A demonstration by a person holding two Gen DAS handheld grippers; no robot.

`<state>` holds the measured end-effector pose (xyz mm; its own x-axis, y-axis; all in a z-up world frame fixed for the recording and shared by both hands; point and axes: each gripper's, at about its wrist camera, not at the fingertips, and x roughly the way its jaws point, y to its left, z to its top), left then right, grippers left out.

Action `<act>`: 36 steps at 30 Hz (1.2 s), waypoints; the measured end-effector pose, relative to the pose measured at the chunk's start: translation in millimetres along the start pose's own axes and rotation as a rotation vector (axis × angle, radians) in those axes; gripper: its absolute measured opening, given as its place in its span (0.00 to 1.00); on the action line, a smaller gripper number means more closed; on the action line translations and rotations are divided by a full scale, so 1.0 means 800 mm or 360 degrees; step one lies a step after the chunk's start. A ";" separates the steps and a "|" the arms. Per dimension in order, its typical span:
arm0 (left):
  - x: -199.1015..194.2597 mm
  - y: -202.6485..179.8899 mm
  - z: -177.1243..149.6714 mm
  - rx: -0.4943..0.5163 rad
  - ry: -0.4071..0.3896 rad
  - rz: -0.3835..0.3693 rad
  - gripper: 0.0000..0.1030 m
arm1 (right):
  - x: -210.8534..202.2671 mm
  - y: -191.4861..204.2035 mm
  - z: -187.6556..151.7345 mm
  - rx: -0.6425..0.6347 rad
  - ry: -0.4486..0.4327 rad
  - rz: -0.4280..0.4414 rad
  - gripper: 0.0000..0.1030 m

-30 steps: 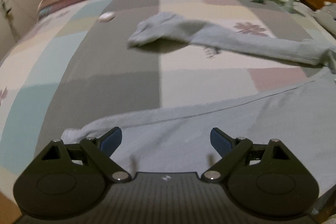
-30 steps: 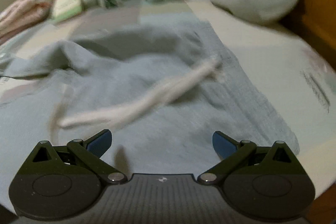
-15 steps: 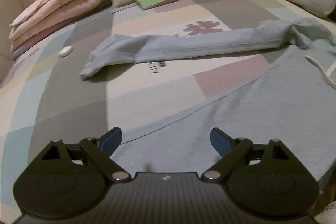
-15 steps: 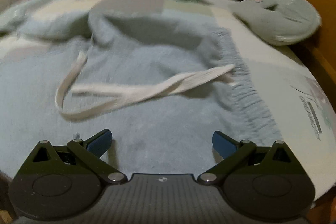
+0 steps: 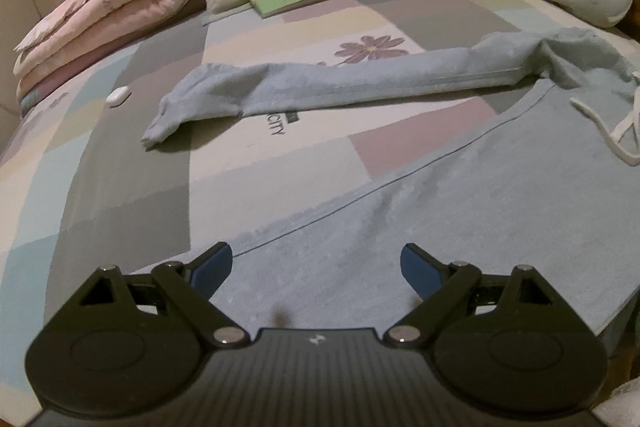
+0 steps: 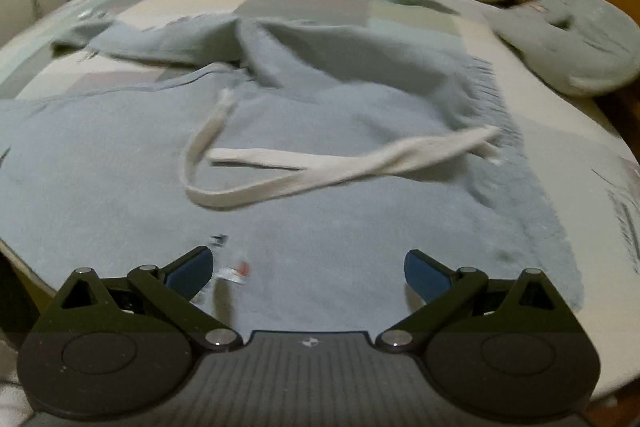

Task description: Fold clothes

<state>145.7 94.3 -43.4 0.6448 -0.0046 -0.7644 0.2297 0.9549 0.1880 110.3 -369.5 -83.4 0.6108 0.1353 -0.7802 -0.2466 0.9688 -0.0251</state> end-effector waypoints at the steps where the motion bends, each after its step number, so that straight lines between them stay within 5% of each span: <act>1: -0.002 -0.002 -0.001 0.0002 -0.0004 -0.0003 0.89 | 0.006 0.008 -0.003 -0.0034 0.0036 0.0011 1.00; 6: -0.002 -0.002 -0.009 0.0000 0.0011 -0.0002 0.89 | 0.000 0.022 -0.025 -0.0069 0.0106 -0.0025 1.00; 12: 0.001 0.000 -0.019 -0.0010 0.0044 0.0008 0.89 | -0.010 0.062 0.008 -0.0157 -0.0062 0.0020 1.00; 17: 0.004 0.001 -0.027 -0.0018 0.0072 0.0016 0.89 | 0.021 0.094 -0.003 -0.0279 0.0021 0.0000 1.00; 23: 0.000 0.005 -0.022 -0.0029 0.0063 0.0045 0.89 | -0.003 0.095 -0.004 -0.0253 0.0032 0.0020 1.00; 32: -0.017 -0.027 0.023 0.0002 -0.0138 -0.0158 0.89 | -0.004 0.176 0.027 -0.0493 -0.0087 0.0333 1.00; 36: -0.001 -0.044 0.042 0.0029 -0.0154 -0.0202 0.89 | 0.004 0.180 0.043 -0.0528 -0.0088 0.0358 1.00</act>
<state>161.4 51.1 -28.5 0.6766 -0.1542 -0.7200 0.3263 0.9394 0.1054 102.5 -222.8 -68.3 0.5513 0.3558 -0.7546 -0.6026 0.7954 -0.0652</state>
